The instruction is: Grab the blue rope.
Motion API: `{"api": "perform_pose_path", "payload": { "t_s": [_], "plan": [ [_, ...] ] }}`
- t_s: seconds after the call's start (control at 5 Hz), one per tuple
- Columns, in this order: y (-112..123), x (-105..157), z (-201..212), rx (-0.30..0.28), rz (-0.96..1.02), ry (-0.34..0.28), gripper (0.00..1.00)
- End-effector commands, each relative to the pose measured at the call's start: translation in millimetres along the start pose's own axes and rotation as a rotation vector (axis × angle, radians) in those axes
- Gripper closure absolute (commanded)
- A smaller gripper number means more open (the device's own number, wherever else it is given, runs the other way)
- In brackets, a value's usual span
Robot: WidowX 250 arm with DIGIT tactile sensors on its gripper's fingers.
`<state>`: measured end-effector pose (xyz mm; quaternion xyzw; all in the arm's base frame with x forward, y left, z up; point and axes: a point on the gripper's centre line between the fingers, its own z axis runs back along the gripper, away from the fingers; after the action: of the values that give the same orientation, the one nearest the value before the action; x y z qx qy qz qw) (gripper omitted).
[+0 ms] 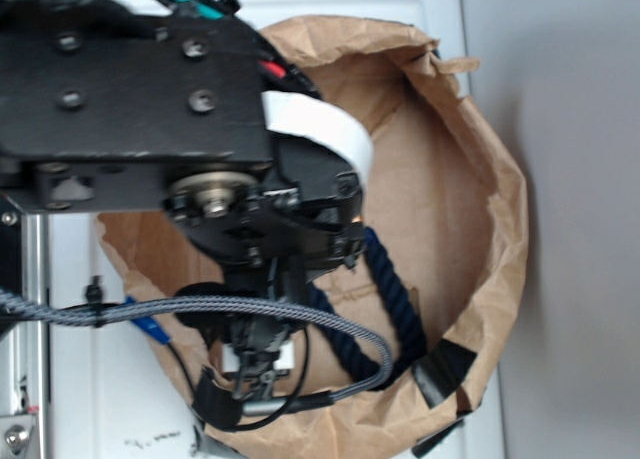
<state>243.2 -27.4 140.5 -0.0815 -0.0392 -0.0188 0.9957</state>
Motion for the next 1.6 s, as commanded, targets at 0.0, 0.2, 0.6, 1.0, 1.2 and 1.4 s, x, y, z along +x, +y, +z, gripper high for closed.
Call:
{"api": "perform_pose_path", "payload": {
  "t_s": [0.0,0.2,0.6,1.0,1.2,1.4],
  "plan": [
    [11,28,-25,0.007,-0.029,-0.010,0.00],
    [12,37,-50,0.036,-0.124,0.006,0.00],
    [-9,44,-74,-0.041,-0.620,-0.058,0.00],
    [-9,44,-74,-0.041,-0.620,-0.058,0.00],
    [-9,44,-74,-0.041,-0.620,-0.058,0.00],
    [-13,36,-94,-0.034,-0.642,-0.009,0.00]
  ]
}}
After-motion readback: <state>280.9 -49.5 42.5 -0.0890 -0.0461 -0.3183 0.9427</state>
